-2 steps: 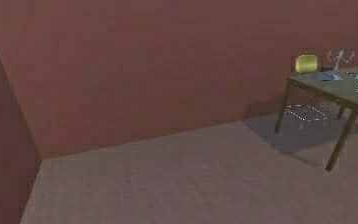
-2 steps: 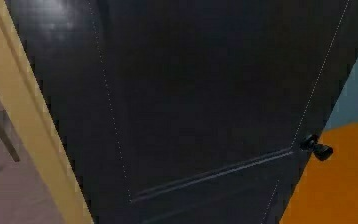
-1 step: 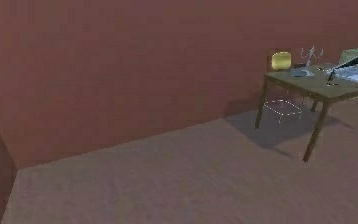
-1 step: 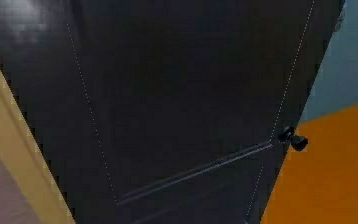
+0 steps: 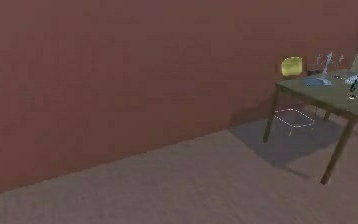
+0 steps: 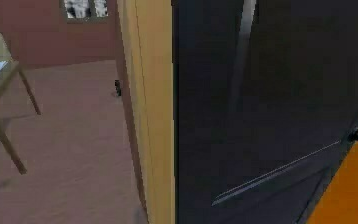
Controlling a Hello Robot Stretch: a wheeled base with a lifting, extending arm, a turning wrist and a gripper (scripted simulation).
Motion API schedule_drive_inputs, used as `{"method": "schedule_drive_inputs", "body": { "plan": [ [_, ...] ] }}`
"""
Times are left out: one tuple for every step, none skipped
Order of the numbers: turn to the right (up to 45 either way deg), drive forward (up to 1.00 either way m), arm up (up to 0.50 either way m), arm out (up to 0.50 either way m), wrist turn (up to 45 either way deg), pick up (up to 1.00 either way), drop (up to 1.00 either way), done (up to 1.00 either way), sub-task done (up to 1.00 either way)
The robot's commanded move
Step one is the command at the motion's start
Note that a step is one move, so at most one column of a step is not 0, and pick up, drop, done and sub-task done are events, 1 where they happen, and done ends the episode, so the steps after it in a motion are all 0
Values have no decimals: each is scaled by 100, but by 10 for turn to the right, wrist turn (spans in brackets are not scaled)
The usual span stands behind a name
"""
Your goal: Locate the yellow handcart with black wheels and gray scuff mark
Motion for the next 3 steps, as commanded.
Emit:
{"method": "schedule_drive_inputs", "body": {
  "plan": [
    [-210, 0, 0, 0, 0, 0, 0, 0, 0],
    [0, 45, 0, 0, 0, 0, 0, 0, 0],
    [450, 0, 0, 0, 0, 0, 0, 0, 0]
  ]
}}
